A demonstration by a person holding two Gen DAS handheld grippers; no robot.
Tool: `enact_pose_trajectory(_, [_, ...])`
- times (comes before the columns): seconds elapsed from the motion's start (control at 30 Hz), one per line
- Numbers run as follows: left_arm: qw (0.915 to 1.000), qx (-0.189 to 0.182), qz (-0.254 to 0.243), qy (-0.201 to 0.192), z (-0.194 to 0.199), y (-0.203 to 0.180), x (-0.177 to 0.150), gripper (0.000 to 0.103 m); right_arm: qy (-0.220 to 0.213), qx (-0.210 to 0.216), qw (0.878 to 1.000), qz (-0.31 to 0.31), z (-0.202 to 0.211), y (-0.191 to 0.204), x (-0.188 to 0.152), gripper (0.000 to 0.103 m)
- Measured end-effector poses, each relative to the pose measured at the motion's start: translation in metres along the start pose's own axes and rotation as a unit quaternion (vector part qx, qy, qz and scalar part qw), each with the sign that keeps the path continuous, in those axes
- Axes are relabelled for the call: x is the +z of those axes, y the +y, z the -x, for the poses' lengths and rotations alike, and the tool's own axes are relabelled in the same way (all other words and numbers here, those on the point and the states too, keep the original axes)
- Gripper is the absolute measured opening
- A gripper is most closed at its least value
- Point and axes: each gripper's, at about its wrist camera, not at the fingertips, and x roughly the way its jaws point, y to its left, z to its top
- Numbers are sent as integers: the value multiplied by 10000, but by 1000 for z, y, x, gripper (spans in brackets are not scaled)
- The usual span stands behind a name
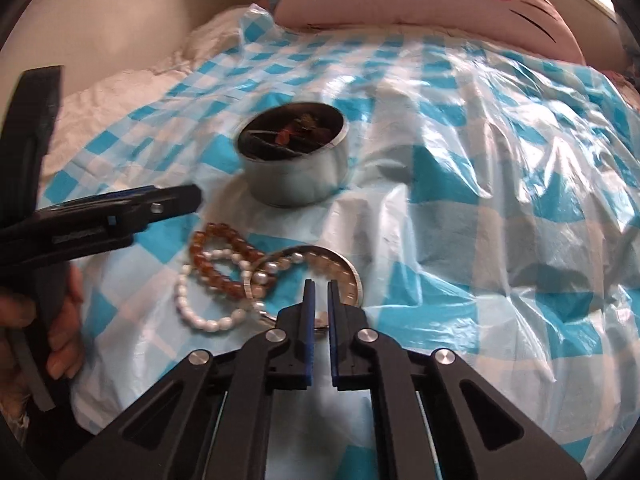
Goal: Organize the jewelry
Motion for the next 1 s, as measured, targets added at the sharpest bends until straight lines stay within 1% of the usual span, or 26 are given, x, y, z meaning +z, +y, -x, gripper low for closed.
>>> enact_pose_trajectory(0.03, [10000, -10, 9, 6, 0, 0, 0, 76, -2, 6, 9999, 136, 2, 6, 1, 18])
enact_pose_trajectory(0.07, [10000, -24, 26, 17, -1, 1, 0, 76, 49, 36, 9998, 198, 1, 11, 4, 69])
enact_pose_trajectory(0.1, [10000, -29, 38, 27, -1, 1, 0, 76, -13, -69, 9996, 279, 1, 15, 7, 91])
enact_pose_trajectory(0.13, [10000, -31, 48, 30, -1, 2, 0, 76, -131, -187, 9988, 428, 1, 20, 9, 91])
enact_pose_trajectory(0.17, [10000, -34, 57, 27, -1, 2, 0, 76, -39, -264, 9983, 517, -4, 23, 11, 91])
enact_pose_trajectory(0.23, [10000, -43, 74, 29, -1, 3, 0, 76, 163, -282, 9978, 570, -18, 23, 14, 89])
enact_pose_trajectory(0.27, [9999, -49, 85, 36, -1, 3, 0, 76, 293, -325, 9972, 609, -26, 23, 13, 74])
enact_pose_trajectory(0.3, [9999, -61, 94, 40, -1, 4, 0, 76, 446, -264, 9972, 548, -32, 20, 12, 56])
enact_pose_trajectory(0.33, [9999, -70, 98, 37, -1, 4, 0, 76, 428, -141, 9982, 387, -31, 15, 9, 50])
enact_pose_trajectory(0.37, [9999, -73, 97, 30, 0, 4, 1, 76, 356, -41, 9991, 234, -27, 10, 7, 37])
enact_pose_trajectory(0.4, [9999, -76, 96, 25, 0, 5, 1, 76, 296, 41, 9995, 90, -23, 6, 5, 26])
enact_pose_trajectory(0.43, [9999, -84, 92, 25, -1, 4, 1, 76, 215, 143, 9996, -64, -17, 1, 3, 24])
enact_pose_trajectory(0.47, [9999, -91, 82, 32, -1, 4, 1, 76, 100, 214, 9996, -184, -11, -3, 1, 24])
enact_pose_trajectory(0.57, [10000, -60, -8, 34, -1, 0, 0, 76, -213, 244, 9987, -386, 8, -12, -2, 22])
enact_pose_trajectory(0.63, [9999, -114, -90, 15, 0, -4, 0, 76, -361, 232, 9981, -445, 19, -16, -3, 20])
enact_pose_trajectory(0.7, [9995, -145, -264, -23, 1, -11, -2, 76, -473, 107, 9980, -412, 29, -18, -4, 17])
enact_pose_trajectory(0.77, [9987, -70, -511, -12, 0, -21, -4, 76, -449, -18, 9984, -334, 34, -20, -4, 17])
enact_pose_trajectory(0.83, [9973, -27, -728, 16, -2, -29, -6, 76, -360, -296, 9986, -240, 32, -24, -7, 17])
enact_pose_trajectory(0.87, [9967, -8, -809, 14, -2, -32, -7, 76, -307, -325, 9985, -303, 30, -29, -8, 18])
enact_pose_trajectory(0.9, [9962, 20, -865, 6, -2, -34, -7, 76, -221, -315, 9983, -436, 26, -35, -8, 31])
enact_pose_trajectory(0.93, [9960, 46, -887, 3, -2, -35, -8, 76, -154, -257, 9981, -544, 22, -40, -7, 41])
enact_pose_trajectory(0.97, [9962, 65, -872, -1, -2, -34, -7, 76, -180, -177, 9978, -605, 20, -42, -6, 55])
enact_pose_trajectory(1.0, [9965, 85, -829, -7, -3, -33, -6, 76, -240, -66, 9977, -630, 19, -42, -4, 56])
